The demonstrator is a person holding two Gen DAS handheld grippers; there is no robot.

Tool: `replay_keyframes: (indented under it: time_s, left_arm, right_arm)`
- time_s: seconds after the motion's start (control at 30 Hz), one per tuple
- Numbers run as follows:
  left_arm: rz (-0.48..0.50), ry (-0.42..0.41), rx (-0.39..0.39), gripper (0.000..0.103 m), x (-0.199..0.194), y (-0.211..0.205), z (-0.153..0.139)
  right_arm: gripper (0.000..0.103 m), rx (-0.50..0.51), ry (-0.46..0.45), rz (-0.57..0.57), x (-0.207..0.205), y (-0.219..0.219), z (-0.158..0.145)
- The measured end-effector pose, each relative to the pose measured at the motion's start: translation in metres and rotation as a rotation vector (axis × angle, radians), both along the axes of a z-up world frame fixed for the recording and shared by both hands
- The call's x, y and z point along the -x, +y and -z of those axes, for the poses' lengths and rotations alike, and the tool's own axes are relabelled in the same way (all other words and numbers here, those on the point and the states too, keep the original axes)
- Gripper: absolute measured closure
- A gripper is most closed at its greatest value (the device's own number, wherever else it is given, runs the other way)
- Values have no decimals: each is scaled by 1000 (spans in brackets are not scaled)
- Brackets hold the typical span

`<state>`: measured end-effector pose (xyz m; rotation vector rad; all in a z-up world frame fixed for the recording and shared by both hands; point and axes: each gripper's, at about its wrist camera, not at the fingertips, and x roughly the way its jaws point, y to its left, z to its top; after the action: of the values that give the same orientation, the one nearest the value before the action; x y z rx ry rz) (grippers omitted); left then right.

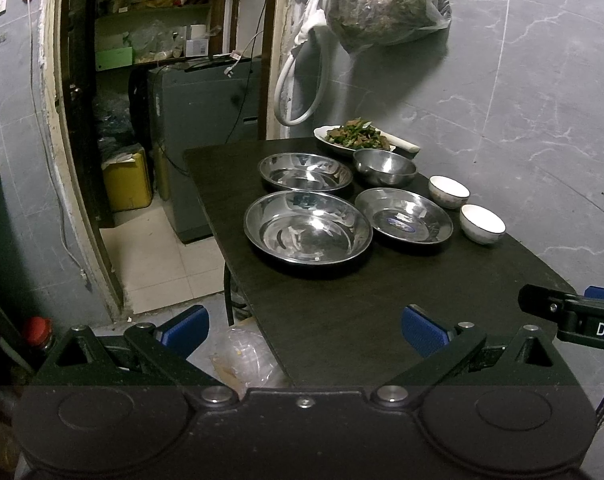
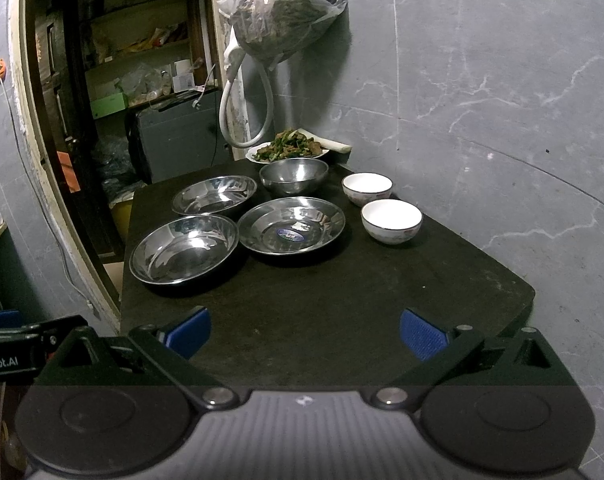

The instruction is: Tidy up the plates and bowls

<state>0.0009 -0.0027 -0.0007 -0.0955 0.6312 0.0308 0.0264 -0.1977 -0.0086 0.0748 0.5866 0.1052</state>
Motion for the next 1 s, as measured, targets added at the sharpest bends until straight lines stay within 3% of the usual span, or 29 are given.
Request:
replay_keyframes:
  time_s: [1.0]
  left_arm:
    - [0, -2, -2, 1, -3, -5, 2]
  right_arm:
    - [0, -5, -1, 2, 1, -2, -1]
